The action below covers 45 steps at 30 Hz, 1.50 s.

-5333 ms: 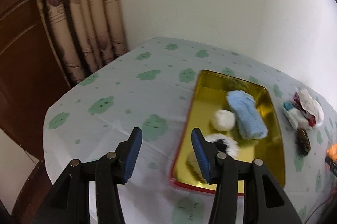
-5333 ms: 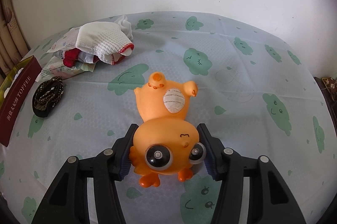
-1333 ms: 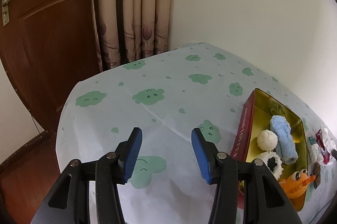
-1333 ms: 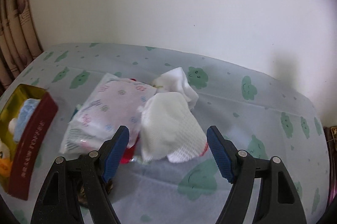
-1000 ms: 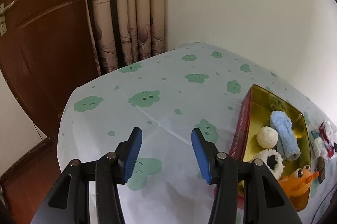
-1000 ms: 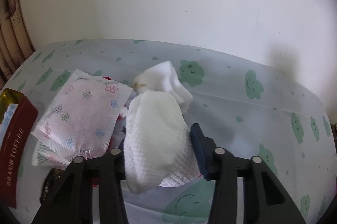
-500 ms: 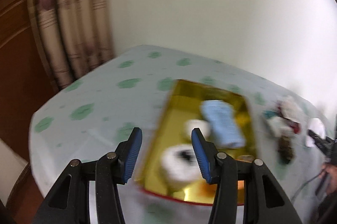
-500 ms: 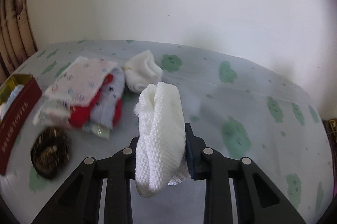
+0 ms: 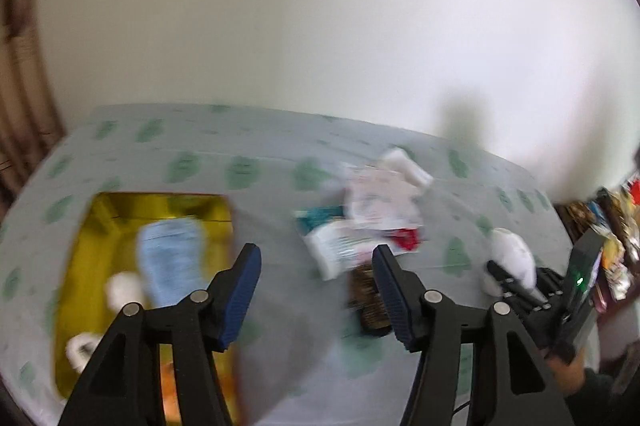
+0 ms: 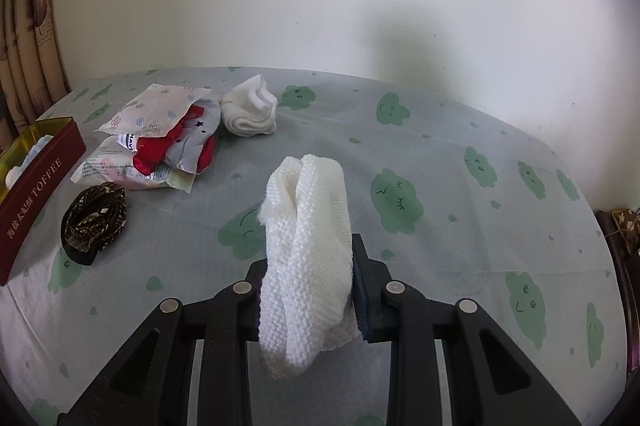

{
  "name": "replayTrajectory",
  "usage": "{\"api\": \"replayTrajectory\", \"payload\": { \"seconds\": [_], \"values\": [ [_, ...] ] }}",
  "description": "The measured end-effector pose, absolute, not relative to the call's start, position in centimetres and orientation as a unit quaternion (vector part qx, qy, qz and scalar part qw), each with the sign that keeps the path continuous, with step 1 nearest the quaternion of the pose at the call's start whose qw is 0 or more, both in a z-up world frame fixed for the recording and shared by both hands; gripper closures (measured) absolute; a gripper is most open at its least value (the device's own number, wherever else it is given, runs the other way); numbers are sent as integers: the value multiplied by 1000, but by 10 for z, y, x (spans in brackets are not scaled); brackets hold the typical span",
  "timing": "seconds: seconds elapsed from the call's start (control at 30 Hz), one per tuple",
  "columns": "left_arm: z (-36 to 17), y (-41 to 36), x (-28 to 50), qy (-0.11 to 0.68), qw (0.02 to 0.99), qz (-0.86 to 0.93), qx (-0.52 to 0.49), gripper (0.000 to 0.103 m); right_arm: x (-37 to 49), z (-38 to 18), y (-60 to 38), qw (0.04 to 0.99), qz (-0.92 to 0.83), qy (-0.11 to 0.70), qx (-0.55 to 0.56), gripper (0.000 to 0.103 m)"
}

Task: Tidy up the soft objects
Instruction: 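Grasp the pink-printed wipes packet with the left gripper while the right holds the white cloth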

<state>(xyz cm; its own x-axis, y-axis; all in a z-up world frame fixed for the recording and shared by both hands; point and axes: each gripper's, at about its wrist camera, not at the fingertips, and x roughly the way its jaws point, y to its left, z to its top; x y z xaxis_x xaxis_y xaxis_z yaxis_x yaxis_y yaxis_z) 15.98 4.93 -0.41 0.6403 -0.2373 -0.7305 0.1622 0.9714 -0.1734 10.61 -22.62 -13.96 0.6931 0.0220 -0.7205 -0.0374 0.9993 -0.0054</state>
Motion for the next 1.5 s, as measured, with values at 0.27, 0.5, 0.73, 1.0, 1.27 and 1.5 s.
{"api": "replayTrajectory", "payload": {
  "seconds": [0.27,0.5,0.73,1.0,1.27,1.5],
  "values": [
    [-32,1,228,466,868,-156,-76,44,105,-144,-225,917,24,397,-8,77],
    [-63,0,273,514,835,-146,-131,44,106,-146,-231,915,32,401,14,77],
    [-76,-3,294,523,831,-124,-141,44,109,-149,-230,911,45,409,24,77],
    [-77,-6,307,522,832,-115,-152,44,111,-151,-232,909,50,413,32,77],
    [-74,-17,299,520,837,-122,-122,95,112,-151,-233,908,51,414,40,77],
    [-60,-13,287,500,850,-123,-112,102,112,-150,-233,908,51,414,43,77]
  ]
}}
